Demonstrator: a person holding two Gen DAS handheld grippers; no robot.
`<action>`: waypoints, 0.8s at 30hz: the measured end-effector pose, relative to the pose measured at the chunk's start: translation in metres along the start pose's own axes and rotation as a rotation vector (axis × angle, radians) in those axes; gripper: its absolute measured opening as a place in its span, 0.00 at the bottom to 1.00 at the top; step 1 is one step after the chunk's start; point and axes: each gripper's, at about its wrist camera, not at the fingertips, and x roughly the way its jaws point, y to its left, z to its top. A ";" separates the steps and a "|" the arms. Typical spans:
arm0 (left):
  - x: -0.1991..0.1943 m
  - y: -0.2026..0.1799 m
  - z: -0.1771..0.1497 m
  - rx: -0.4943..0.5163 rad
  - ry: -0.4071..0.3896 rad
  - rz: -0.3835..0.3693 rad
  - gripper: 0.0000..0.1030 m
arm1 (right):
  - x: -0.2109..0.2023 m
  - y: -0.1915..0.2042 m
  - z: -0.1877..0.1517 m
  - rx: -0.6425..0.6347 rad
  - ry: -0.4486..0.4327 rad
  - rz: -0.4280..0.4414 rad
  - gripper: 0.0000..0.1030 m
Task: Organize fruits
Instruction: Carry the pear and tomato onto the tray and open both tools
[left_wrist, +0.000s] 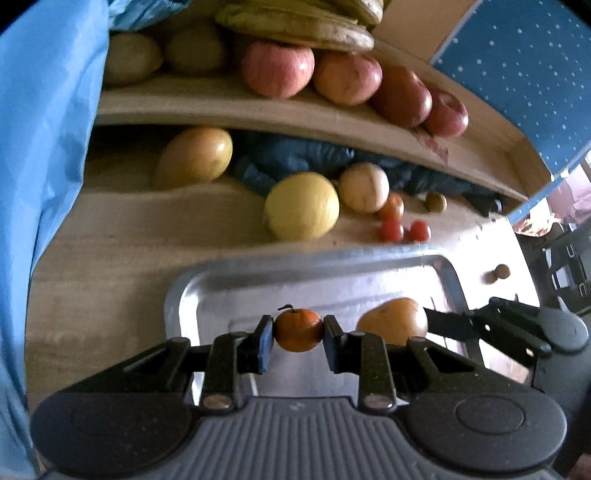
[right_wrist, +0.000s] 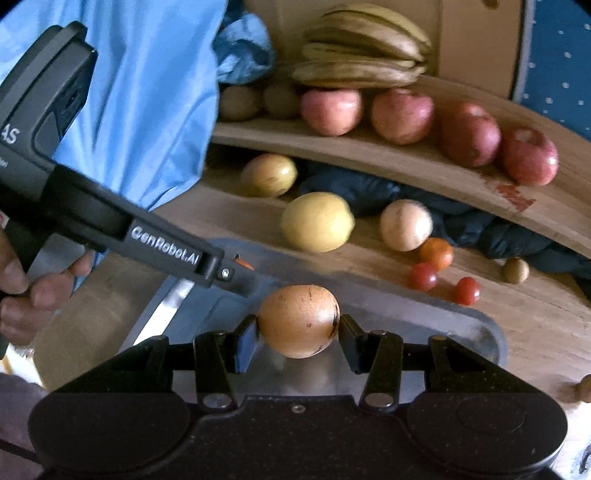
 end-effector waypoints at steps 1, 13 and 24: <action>-0.002 0.001 -0.004 0.002 0.003 -0.001 0.30 | -0.001 0.003 -0.002 -0.007 0.004 0.009 0.48; -0.020 0.012 -0.041 0.056 0.060 -0.024 0.31 | 0.003 0.029 -0.024 -0.087 0.097 0.138 0.48; -0.018 0.015 -0.053 0.087 0.117 -0.017 0.31 | 0.010 0.036 -0.033 -0.113 0.168 0.199 0.48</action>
